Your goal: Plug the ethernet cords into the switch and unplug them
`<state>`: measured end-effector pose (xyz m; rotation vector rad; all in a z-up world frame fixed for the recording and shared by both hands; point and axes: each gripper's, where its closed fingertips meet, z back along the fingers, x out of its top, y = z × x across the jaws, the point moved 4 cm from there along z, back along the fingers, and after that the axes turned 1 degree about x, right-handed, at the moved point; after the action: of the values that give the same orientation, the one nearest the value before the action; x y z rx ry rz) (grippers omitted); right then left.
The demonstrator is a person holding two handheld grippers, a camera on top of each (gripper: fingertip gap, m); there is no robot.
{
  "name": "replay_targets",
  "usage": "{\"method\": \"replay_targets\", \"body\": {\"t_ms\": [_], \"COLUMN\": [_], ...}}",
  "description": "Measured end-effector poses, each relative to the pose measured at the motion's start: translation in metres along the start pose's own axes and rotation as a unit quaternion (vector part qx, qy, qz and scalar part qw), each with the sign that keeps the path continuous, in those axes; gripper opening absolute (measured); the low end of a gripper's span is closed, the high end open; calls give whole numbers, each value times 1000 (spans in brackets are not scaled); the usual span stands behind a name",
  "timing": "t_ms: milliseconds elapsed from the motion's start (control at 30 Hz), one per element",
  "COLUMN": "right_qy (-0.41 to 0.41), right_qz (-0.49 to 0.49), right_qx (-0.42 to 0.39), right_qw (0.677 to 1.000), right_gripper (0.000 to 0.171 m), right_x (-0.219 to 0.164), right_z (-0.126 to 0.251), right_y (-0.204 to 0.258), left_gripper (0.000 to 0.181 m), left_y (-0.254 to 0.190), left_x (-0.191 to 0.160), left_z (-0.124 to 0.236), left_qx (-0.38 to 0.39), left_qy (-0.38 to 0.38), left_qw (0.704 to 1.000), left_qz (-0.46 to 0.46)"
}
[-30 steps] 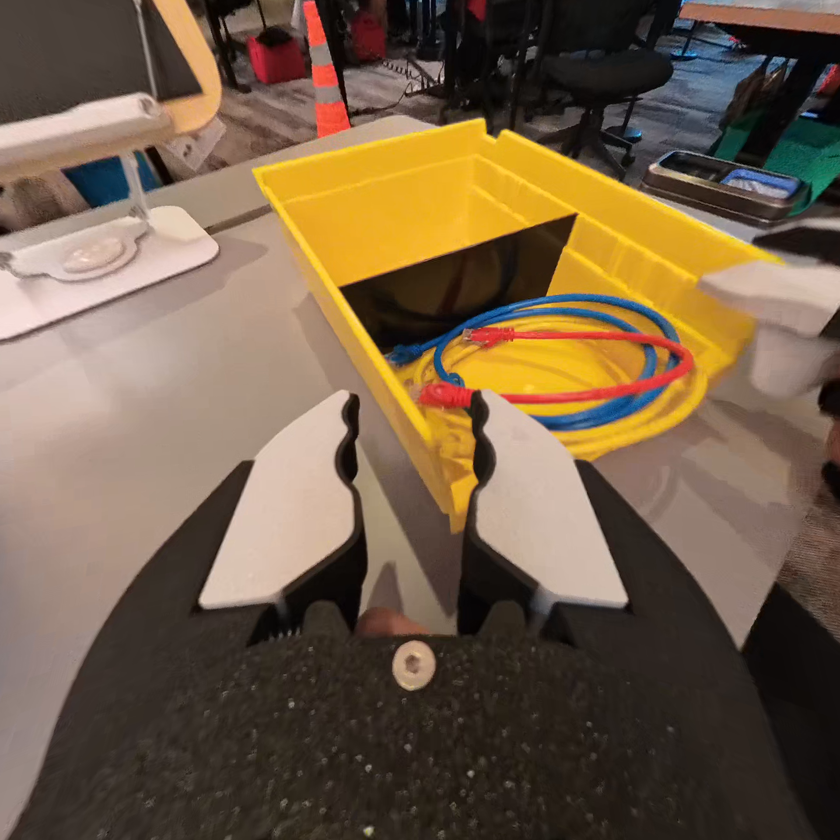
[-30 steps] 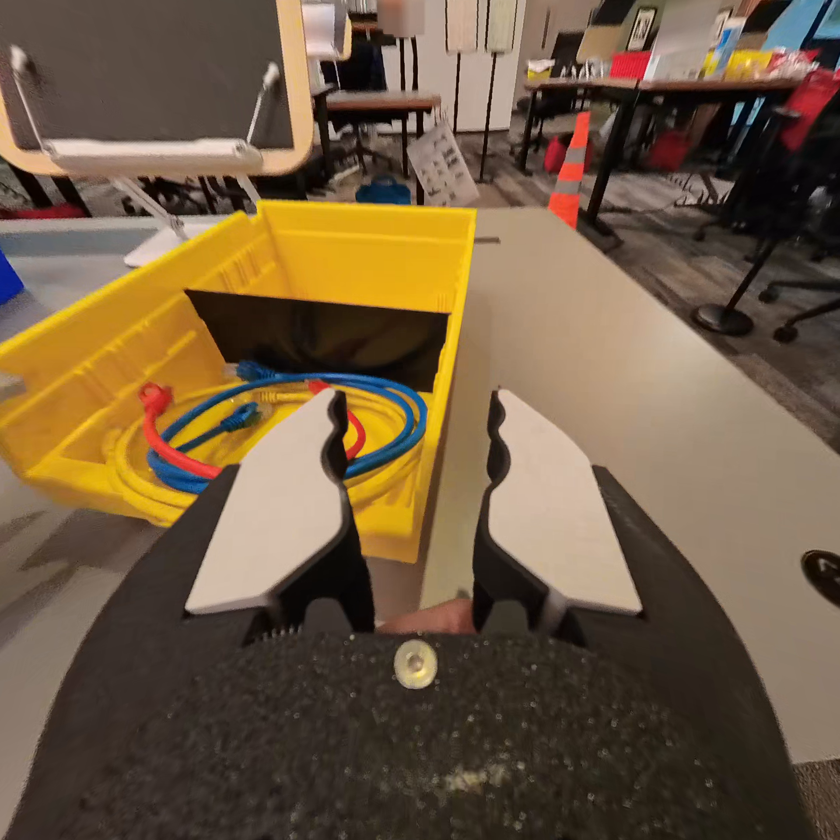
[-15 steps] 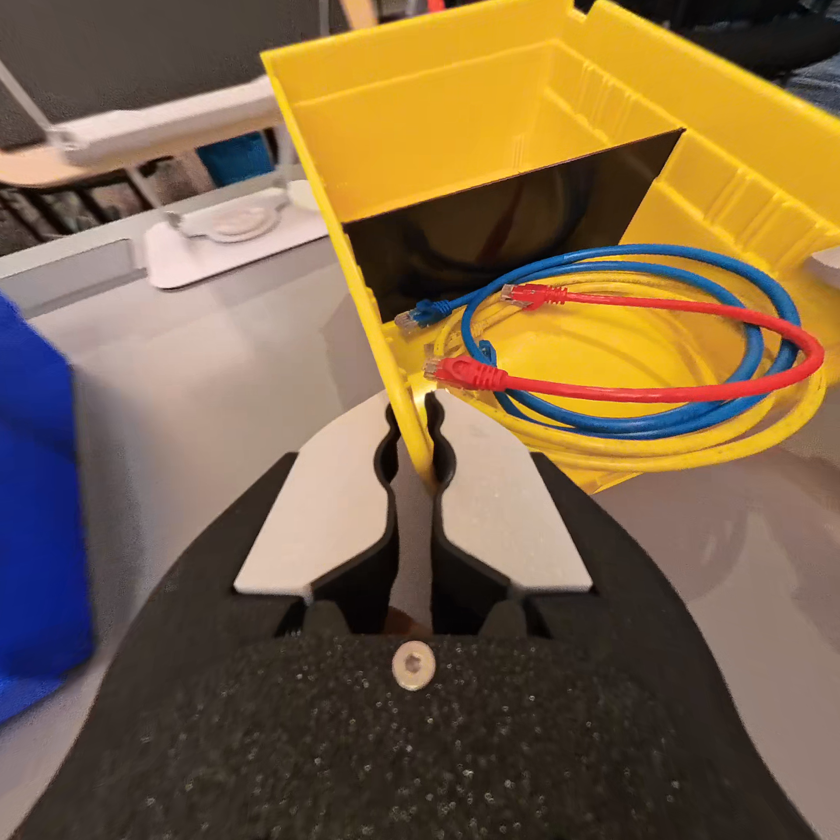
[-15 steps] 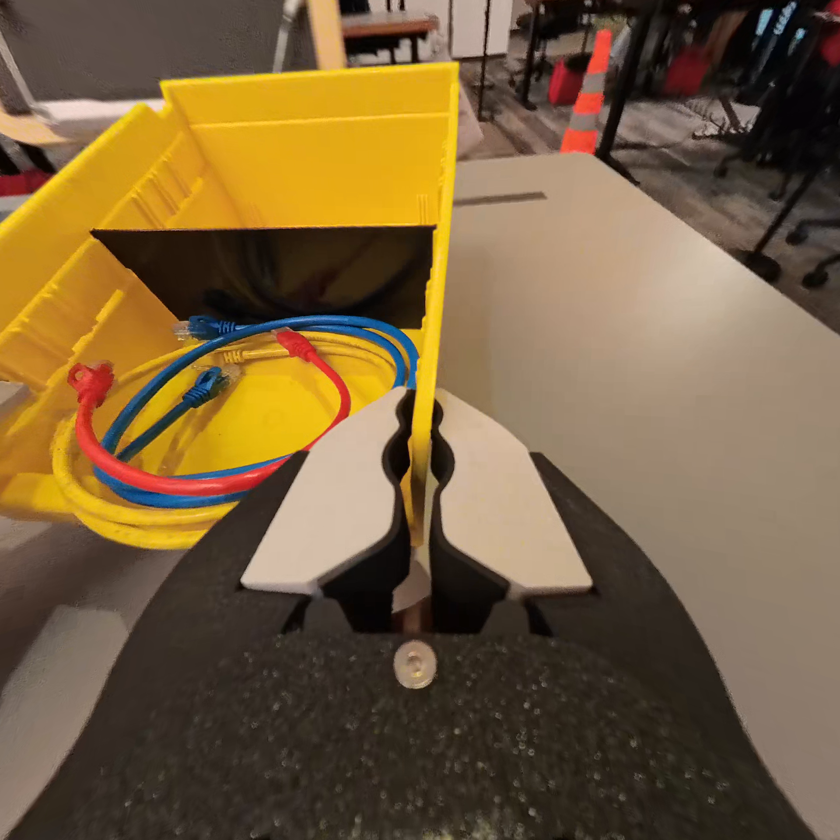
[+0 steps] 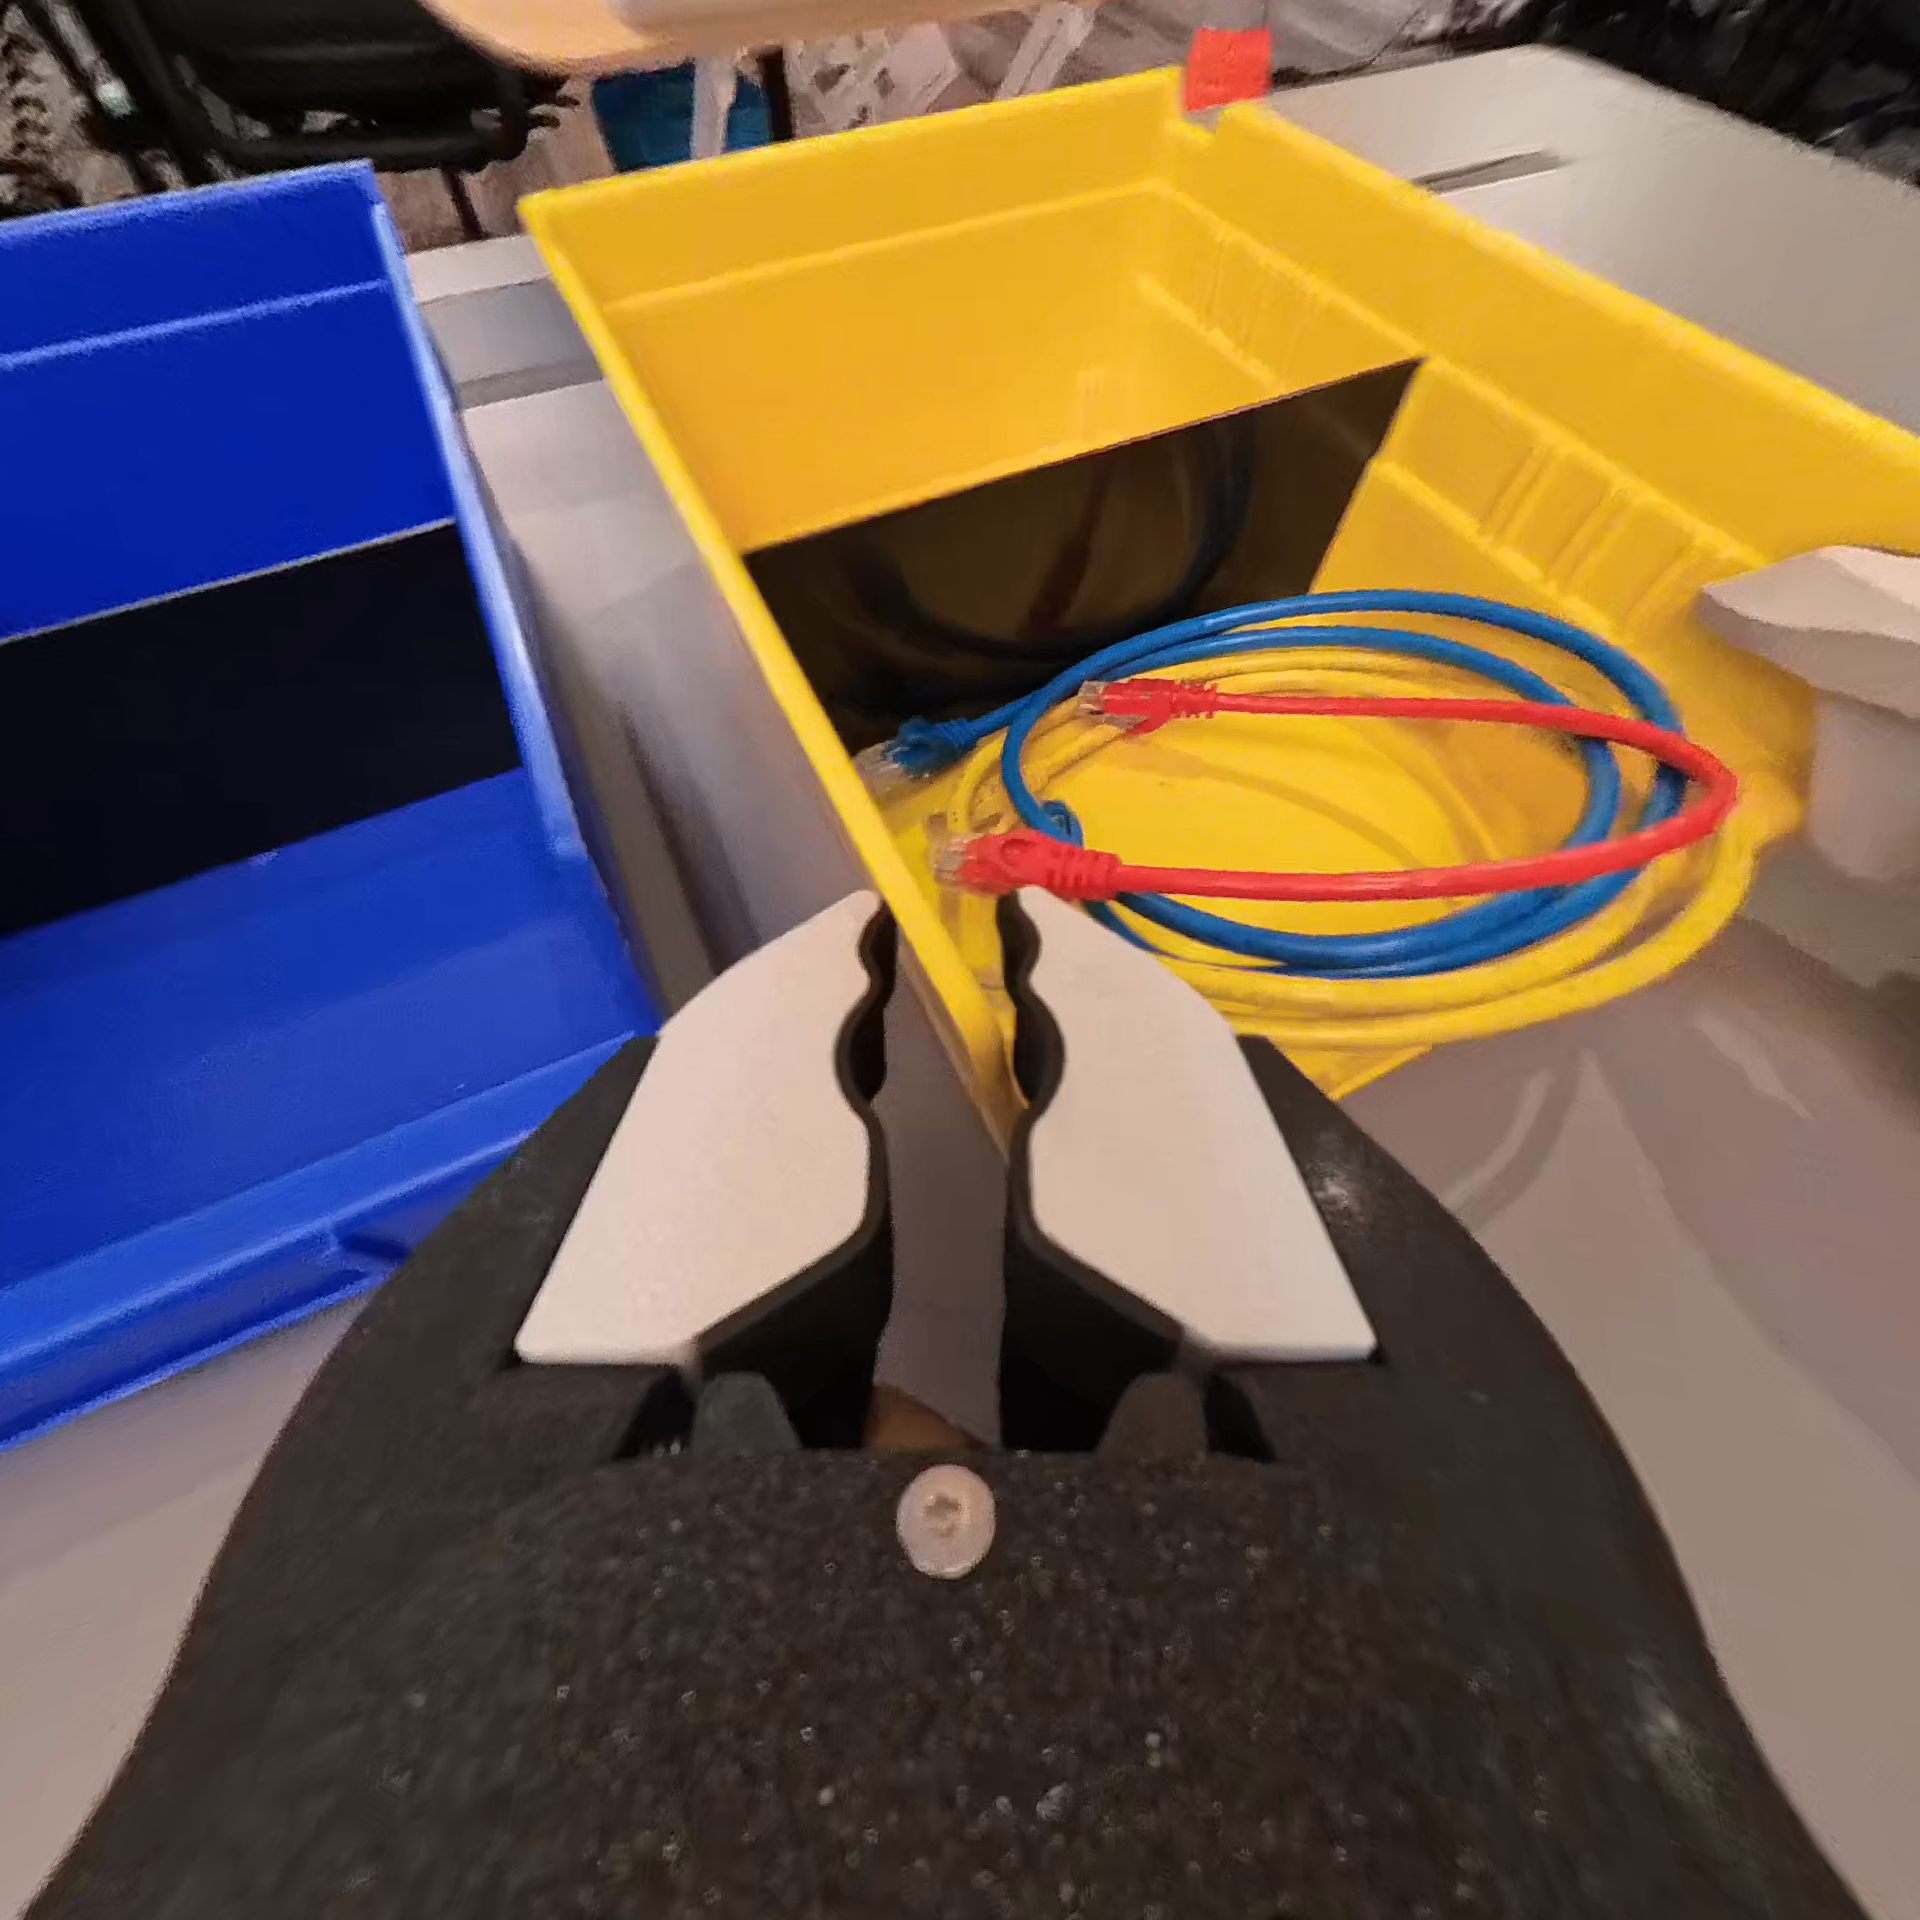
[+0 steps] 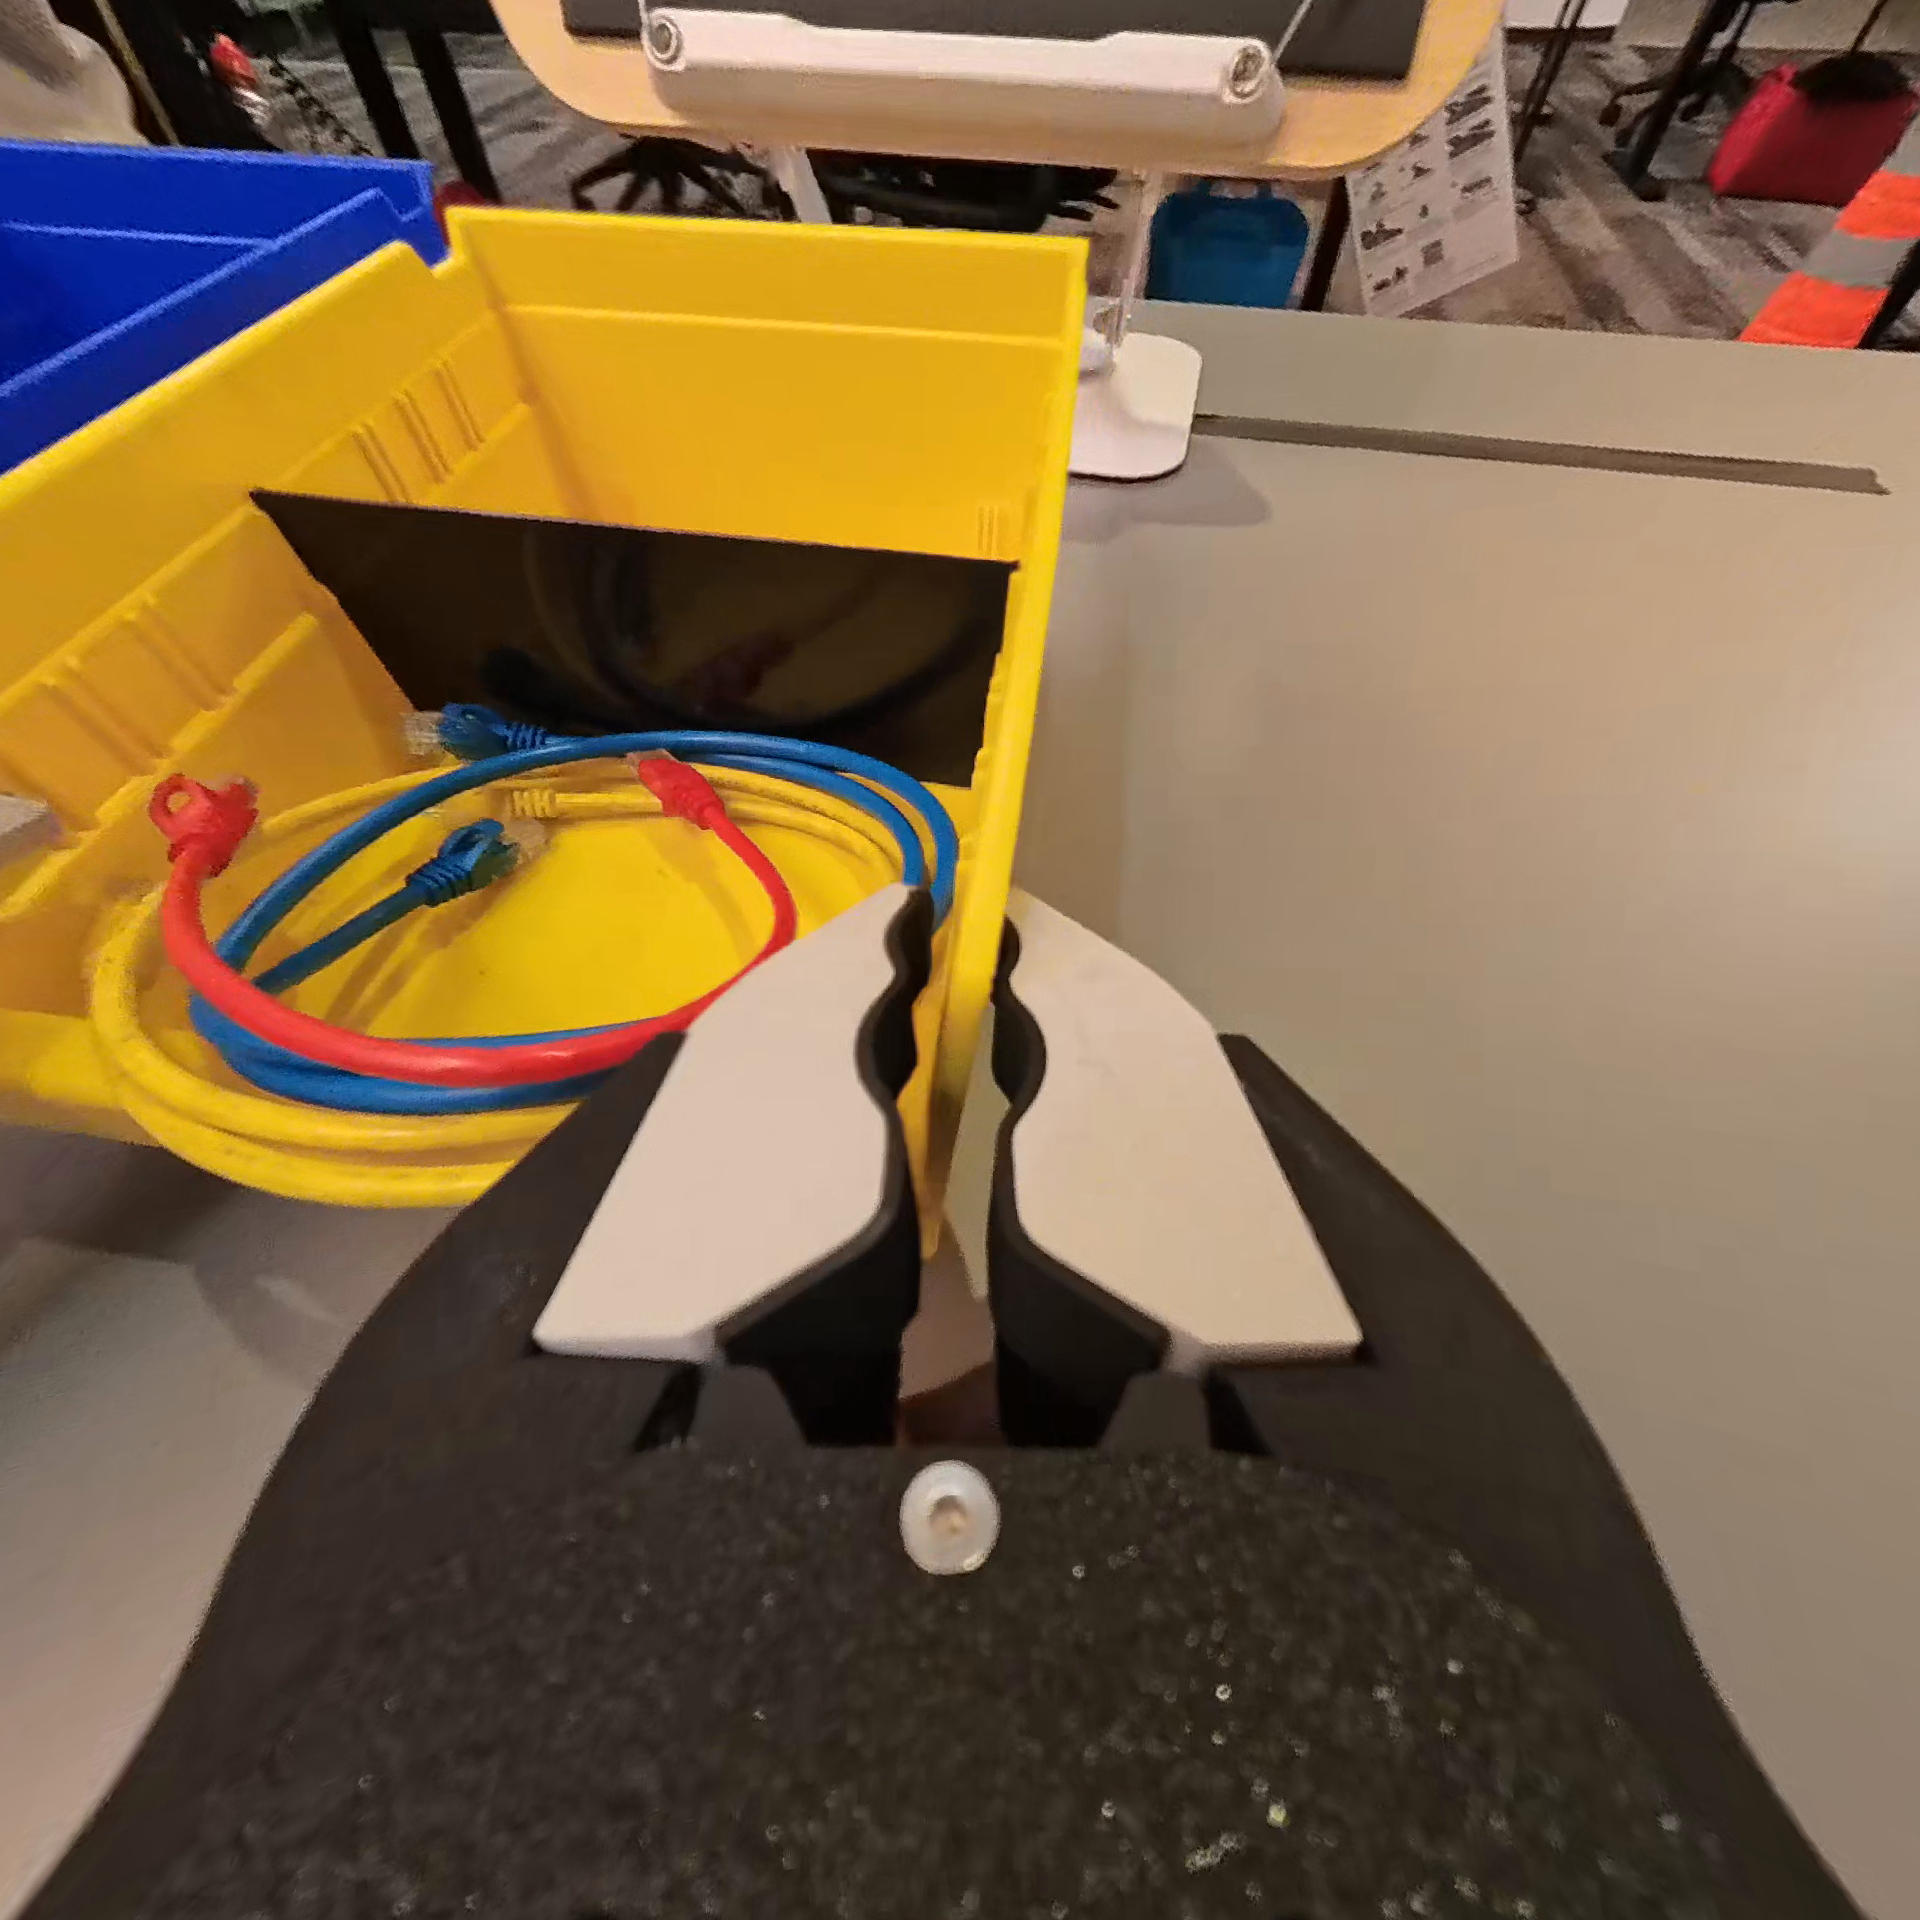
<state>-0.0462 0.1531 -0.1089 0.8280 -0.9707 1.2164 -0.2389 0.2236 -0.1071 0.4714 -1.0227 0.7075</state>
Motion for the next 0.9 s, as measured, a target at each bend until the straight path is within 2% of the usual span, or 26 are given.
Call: {"method": "replay_targets", "body": {"t_ms": [133, 167, 267, 367, 433, 500, 733, 800, 867, 900], "right_qy": [-50, -55, -54, -61, -46, -24, -23, -26, -28, -29], "right_qz": [19, 20, 28, 57, 83, 107, 126, 136, 147, 152], "right_qx": [65, 77, 82, 59, 30, 1, -15, -17, -19, -18], "right_qw": [996, 995, 995, 995, 995, 994, 992, 990, 989, 988], "right_gripper": [23, 27, 36, 36, 36, 36, 35, 35, 35, 35], "right_x": [6, 3, -8, -9, -15, -23, -30, -31, -31, -31], "right_z": [19, 26, 44, 52, 52, 53, 68, 69, 70, 71], "right_y": [-6, -9, -26, -46, -59, -70, -73, -72, -69, -67], "left_gripper": [47, 47, 46, 48, 50, 56, 50, 38, 2, 3], "left_y": [-1, 8, 76, 163, 205, 226, 236, 232, 236, 237], "left_x": [29, 35, 20, -14, -28, -38, -28, -26, -29, -30], "left_z": [52, 70, 109, 125, 123, 111, 69, 59, 57, 57], "left_qx": [-53, -62, -2, 109, 142, 144, 108, 105, 140, 143], "left_qy": [-128, -168, -216, -173, -135, -93, -72, -63, -49, -40], "left_qw": [989, 981, 965, 962, 965, 972, 981, 985, 984, 983], "left_qz": [43, 67, 152, 182, 174, 162, 144, 120, 97, 104]}}
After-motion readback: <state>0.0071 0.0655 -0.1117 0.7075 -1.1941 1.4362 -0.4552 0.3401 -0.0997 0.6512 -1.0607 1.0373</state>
